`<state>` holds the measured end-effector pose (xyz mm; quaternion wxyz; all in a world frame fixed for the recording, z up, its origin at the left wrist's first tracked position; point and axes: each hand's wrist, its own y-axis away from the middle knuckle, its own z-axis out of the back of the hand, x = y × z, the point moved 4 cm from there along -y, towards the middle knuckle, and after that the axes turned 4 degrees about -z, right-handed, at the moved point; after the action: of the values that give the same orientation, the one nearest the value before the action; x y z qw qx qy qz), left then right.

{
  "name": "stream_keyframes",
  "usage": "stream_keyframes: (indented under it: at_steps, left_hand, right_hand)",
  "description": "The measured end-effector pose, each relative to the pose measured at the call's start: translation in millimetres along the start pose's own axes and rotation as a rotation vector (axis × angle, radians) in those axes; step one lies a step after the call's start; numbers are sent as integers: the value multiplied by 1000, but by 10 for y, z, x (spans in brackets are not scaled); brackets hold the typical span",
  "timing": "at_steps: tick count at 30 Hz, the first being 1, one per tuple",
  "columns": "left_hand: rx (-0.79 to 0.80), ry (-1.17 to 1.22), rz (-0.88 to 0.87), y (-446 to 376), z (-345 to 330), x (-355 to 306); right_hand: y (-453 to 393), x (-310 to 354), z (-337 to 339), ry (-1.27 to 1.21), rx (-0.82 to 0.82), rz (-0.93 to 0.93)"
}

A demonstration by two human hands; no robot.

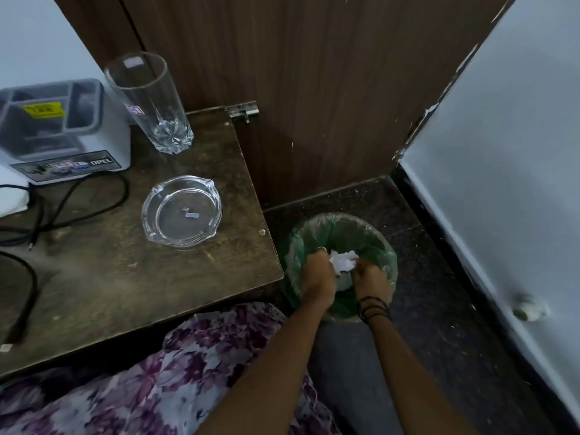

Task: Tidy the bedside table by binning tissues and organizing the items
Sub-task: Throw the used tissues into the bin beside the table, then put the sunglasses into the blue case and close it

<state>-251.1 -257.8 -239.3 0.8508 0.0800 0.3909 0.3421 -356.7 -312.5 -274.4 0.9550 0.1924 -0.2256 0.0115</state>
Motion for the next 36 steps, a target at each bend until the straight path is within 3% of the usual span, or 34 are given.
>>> stream_keyframes:
  at_steps: [3,6,10,14,23,27,30,36]
  left_hand:
    - [128,44,66,-124,-242,293]
    - [218,84,61,-163,-429,507]
    - [176,106,35,-185,-488,625]
    - [144,120,-9,-76,-372,448]
    - [-247,574,-283,793,842,-340]
    - [-392,592,-379,1206,1502,-216]
    - [-484,477,-422,1446,1997,75]
    - [-697,72,-364,1737,2964,1113]
  right_hand:
    - [-82,-130,-277,93,256,-61]
    - [-83,-220,-388,148,347,-66]
    - [-89,-177,-341,47,223,-103]
    - [101,49,-192,-68,72,-23]
    - [893,948,853,-443,-283,424]
    - [1362,1463,988,-533,-211,616]
    - [1694,1931,910,-500,-116,756]
    - [2461,3023,404,-122,81,1157]
